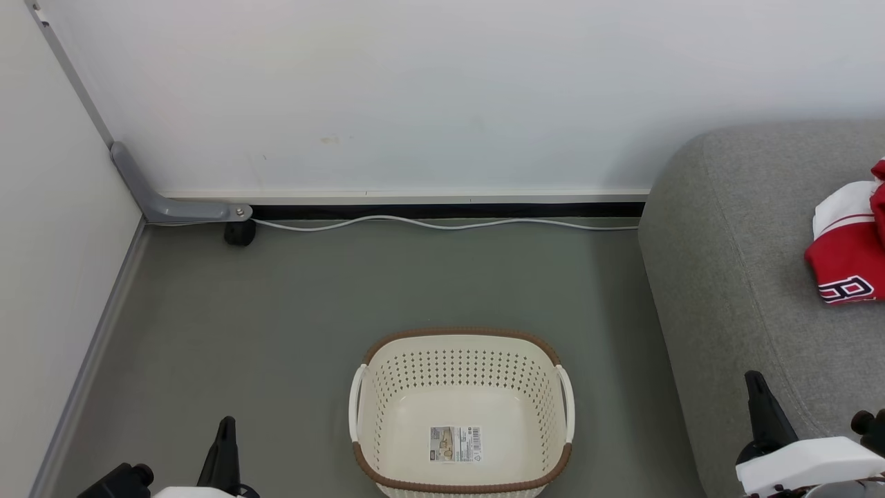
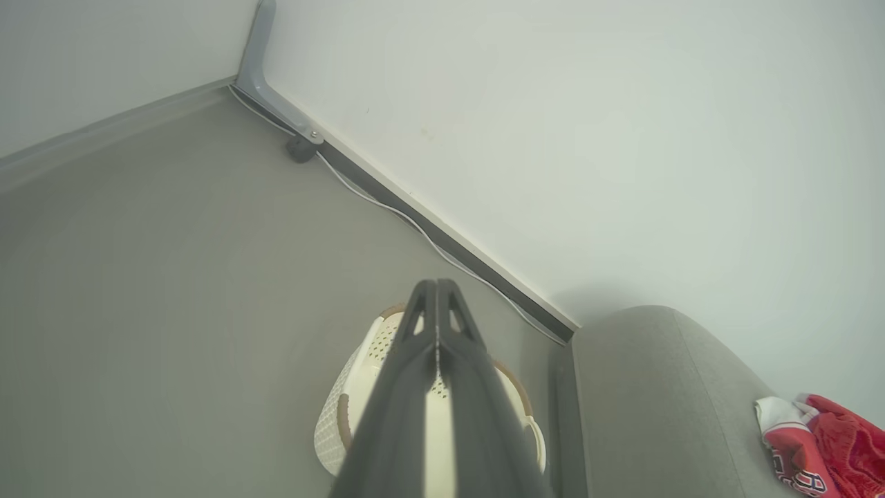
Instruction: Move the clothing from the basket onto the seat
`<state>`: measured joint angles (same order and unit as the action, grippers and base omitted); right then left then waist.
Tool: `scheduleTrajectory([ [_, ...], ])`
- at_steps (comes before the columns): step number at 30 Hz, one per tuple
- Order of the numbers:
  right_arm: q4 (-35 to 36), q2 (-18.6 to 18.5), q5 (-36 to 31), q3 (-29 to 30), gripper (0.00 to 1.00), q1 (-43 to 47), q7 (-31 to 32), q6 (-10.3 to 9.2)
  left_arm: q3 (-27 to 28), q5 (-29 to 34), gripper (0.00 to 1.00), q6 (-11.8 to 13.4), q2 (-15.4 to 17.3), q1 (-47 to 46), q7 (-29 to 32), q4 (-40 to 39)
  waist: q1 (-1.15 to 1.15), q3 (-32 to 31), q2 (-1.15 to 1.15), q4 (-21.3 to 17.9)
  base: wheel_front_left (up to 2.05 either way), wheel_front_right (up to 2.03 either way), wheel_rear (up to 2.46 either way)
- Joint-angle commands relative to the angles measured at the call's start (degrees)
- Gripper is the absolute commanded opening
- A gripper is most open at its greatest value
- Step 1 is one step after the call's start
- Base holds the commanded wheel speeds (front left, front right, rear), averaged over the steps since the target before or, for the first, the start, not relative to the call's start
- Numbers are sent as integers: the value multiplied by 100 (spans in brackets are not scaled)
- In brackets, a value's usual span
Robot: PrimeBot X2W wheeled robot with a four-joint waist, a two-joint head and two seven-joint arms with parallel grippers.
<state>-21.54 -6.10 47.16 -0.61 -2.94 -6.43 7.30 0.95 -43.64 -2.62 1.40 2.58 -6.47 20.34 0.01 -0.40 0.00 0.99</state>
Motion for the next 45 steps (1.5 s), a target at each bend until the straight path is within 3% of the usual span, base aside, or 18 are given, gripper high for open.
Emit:
scheduleTrajectory([
  [1,172,-59,118,-6,0,-228,28,8,109,-133,0,-64,82,-310,31,-175,-1,0,0,-1,0,0,0],
  [8,234,-18,585,72,0,-239,164,9,157,-637,0,-110,89,-371,166,-223,-1,6,0,-11,0,0,0],
  [9,280,13,938,130,0,-247,266,10,193,-1016,0,-143,94,-416,268,-260,-1,11,0,-19,0,0,0],
  [45,550,190,2980,466,0,-292,856,15,402,-3216,0,-340,125,-681,858,-471,-1,38,0,-65,0,0,0],
])
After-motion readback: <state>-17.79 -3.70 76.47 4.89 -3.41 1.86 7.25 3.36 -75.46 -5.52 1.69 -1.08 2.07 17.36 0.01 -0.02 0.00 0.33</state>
